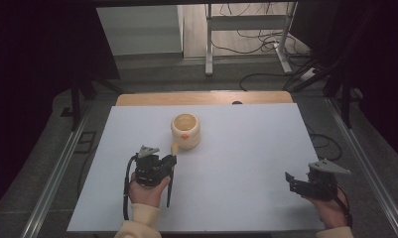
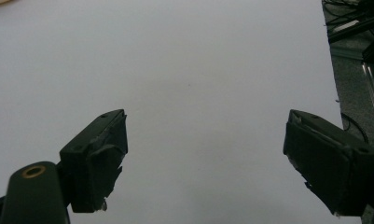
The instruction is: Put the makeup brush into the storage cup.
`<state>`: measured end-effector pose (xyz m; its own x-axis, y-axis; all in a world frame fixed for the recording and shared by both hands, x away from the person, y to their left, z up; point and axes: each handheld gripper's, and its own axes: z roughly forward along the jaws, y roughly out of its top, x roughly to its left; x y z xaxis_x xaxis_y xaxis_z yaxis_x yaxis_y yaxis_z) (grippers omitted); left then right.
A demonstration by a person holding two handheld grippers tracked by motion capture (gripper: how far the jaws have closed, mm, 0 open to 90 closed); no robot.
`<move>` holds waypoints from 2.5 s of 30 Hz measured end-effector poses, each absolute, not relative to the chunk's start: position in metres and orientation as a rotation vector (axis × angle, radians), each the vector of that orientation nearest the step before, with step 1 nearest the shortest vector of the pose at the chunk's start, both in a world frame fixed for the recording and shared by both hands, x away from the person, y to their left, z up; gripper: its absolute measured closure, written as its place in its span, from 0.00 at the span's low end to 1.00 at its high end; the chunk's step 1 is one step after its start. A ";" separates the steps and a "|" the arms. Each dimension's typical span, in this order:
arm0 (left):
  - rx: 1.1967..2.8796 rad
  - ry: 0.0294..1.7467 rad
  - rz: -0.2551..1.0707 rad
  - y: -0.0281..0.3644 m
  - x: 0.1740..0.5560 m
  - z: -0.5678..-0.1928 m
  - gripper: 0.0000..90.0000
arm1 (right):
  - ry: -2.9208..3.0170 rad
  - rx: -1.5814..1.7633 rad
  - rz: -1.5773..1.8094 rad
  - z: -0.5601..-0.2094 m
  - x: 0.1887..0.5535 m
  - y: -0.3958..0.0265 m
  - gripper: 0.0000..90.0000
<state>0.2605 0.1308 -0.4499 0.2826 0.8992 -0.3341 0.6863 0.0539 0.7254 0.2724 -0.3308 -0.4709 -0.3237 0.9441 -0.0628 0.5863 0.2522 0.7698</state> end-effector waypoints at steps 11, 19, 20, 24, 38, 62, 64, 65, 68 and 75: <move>1.671 1.440 0.312 0.132 0.258 -0.447 0.86 | 2.015 1.370 0.897 -0.471 0.272 -0.330 0.15; 1.635 1.434 0.304 0.139 0.256 -0.446 0.86 | 2.031 1.351 0.906 -0.472 0.272 -0.328 0.15; 1.635 1.434 0.304 0.139 0.256 -0.446 0.86 | 2.031 1.351 0.906 -0.472 0.272 -0.328 0.15; 1.617 1.428 0.300 0.142 0.257 -0.446 0.86 | 2.031 1.350 0.903 -0.472 0.272 -0.328 0.15; 1.613 1.398 0.324 0.142 0.264 -0.438 0.86 | 2.040 1.330 0.908 -0.472 0.271 -0.326 0.15; 1.628 1.359 0.350 0.140 0.278 -0.420 0.86 | 2.065 1.302 0.925 -0.472 0.270 -0.324 0.15; 1.623 1.358 0.349 0.140 0.280 -0.418 0.86 | 2.066 1.301 0.923 -0.472 0.270 -0.324 0.15; 1.621 1.356 0.347 0.140 0.281 -0.418 0.86 | 2.065 1.302 0.923 -0.472 0.270 -0.324 0.15; 1.619 1.348 0.351 0.139 0.283 -0.414 0.86 | 2.064 1.305 0.925 -0.472 0.271 -0.325 0.15; 1.618 1.333 0.350 0.137 0.287 -0.410 0.86 | 2.067 1.303 0.923 -0.472 0.270 -0.324 0.15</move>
<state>0.2867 0.1366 -0.4096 0.3577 0.8689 -0.3421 0.5890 0.0744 0.8047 0.2705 -0.3243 -0.4721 -0.3994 0.9140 -0.0713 0.5568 0.3036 0.7732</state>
